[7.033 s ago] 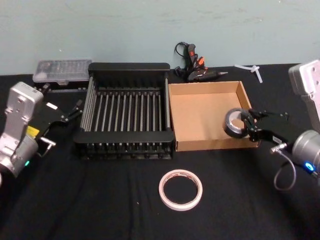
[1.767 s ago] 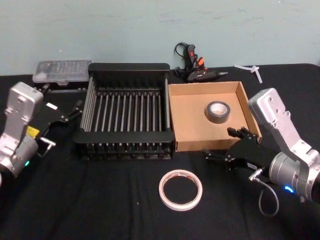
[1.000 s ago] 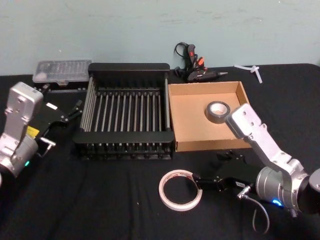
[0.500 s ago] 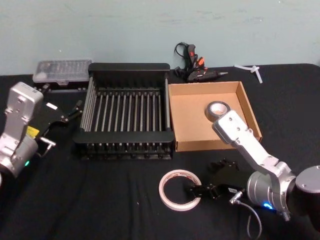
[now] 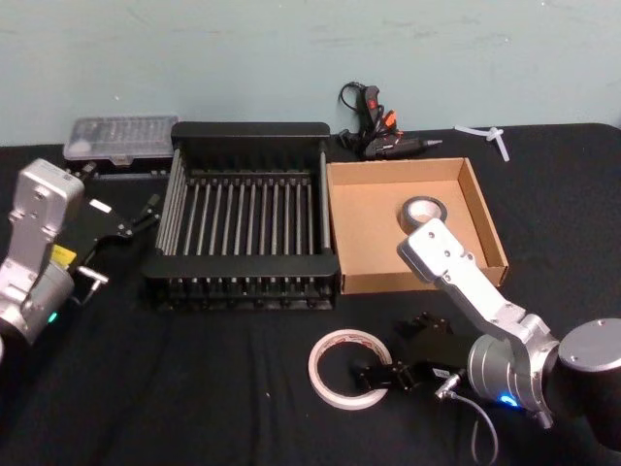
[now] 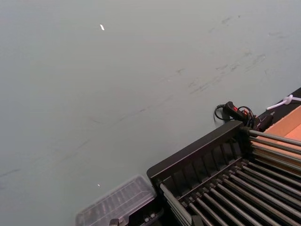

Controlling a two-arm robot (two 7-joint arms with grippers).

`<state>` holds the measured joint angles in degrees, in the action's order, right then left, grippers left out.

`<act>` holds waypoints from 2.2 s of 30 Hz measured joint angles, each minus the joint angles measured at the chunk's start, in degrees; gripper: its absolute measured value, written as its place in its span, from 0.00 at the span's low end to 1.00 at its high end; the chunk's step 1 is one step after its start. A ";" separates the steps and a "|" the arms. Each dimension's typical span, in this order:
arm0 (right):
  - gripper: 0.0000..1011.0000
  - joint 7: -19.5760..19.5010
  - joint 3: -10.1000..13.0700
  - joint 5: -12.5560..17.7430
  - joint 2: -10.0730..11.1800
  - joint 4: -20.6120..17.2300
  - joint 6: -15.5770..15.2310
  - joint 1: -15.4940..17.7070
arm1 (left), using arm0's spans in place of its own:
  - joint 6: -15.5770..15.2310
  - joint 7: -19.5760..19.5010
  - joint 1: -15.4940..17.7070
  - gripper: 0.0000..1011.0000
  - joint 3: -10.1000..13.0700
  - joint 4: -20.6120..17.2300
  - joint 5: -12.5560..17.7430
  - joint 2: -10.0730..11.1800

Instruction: Pick up the white tape and place it into the black box , Pick up the silver tape and place it into the brown box.

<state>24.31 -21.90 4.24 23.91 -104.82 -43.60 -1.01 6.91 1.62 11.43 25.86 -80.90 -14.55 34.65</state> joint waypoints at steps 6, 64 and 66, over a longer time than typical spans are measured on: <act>0.99 0.30 -0.17 -0.54 -0.37 0.48 -0.14 -0.29 | 0.00 0.00 0.00 0.99 0.00 0.00 0.00 0.00; 0.70 1.21 0.28 -2.55 -2.04 1.97 -0.11 -0.23 | 0.00 0.00 0.00 0.99 0.00 0.00 0.00 0.00; 0.62 1.21 0.28 -2.53 -2.04 1.96 -0.11 -0.23 | 0.00 0.00 0.00 0.99 0.00 0.00 0.00 0.00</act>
<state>25.52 -21.62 1.71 21.87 -102.86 -43.71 -1.25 6.91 1.62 11.43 25.86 -80.90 -14.55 34.65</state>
